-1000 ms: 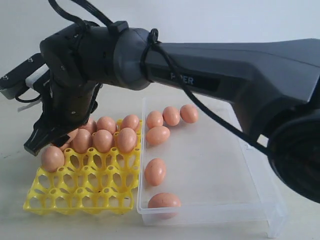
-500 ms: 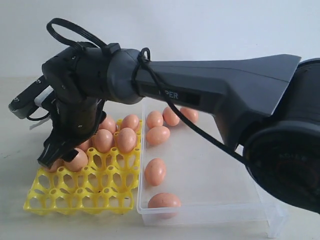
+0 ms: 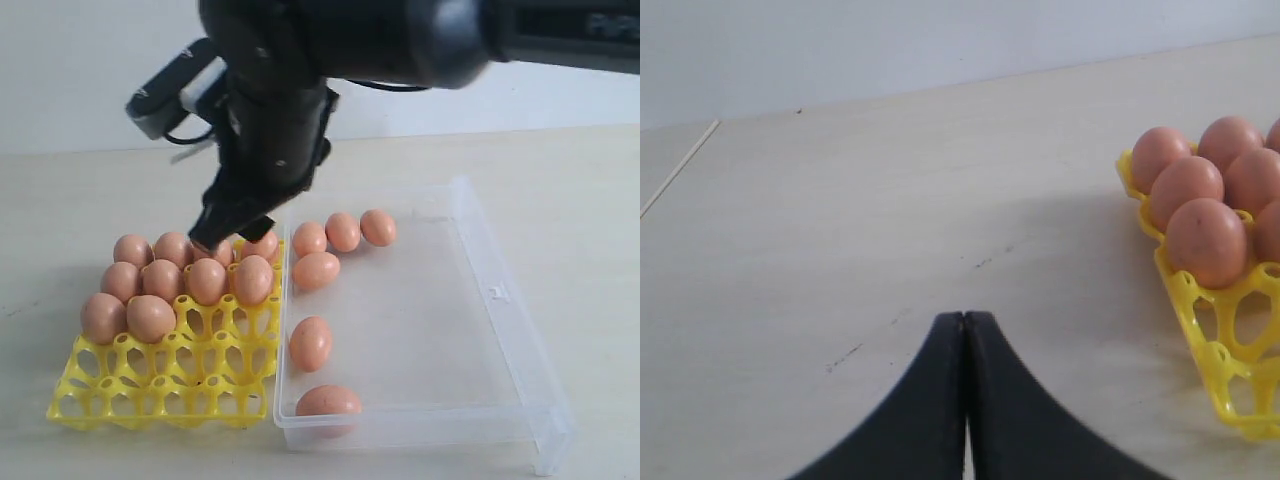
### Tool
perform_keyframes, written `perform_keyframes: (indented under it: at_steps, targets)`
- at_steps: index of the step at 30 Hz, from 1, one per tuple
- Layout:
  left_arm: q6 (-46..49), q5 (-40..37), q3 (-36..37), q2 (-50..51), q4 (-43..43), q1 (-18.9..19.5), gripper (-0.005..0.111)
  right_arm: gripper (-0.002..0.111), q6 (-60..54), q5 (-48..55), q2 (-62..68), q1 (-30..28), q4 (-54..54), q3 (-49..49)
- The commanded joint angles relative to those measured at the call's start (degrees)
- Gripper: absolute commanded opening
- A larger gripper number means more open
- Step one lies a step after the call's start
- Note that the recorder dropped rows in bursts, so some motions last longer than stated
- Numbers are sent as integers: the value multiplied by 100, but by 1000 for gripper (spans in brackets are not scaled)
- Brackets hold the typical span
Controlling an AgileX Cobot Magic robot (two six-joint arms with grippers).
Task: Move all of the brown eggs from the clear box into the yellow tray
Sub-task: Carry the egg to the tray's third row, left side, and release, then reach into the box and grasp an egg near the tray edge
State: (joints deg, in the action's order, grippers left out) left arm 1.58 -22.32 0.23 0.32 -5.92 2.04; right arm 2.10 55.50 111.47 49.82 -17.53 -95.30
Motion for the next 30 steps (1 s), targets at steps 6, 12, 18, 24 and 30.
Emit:
perform_keyframes:
  at_steps: [6,12,18,24,30]
  targets:
    - [-26,52,-23,-32,14,-33,0,62,748,-931,-1019,-560,189,2511]
    - [-26,52,-23,-32,14,-33,0,62,133,-1767,-1019,-584,2204,2930]
    - [-26,52,-23,-32,14,-33,0,62,111,-2376,-936,-739,2506,3148]
    - [-26,52,-23,-32,14,-33,0,62,334,-2667,-761,-852,2506,3148]
    - [-26,52,-23,-32,14,-33,0,62,494,-2739,-519,-864,2506,3148]
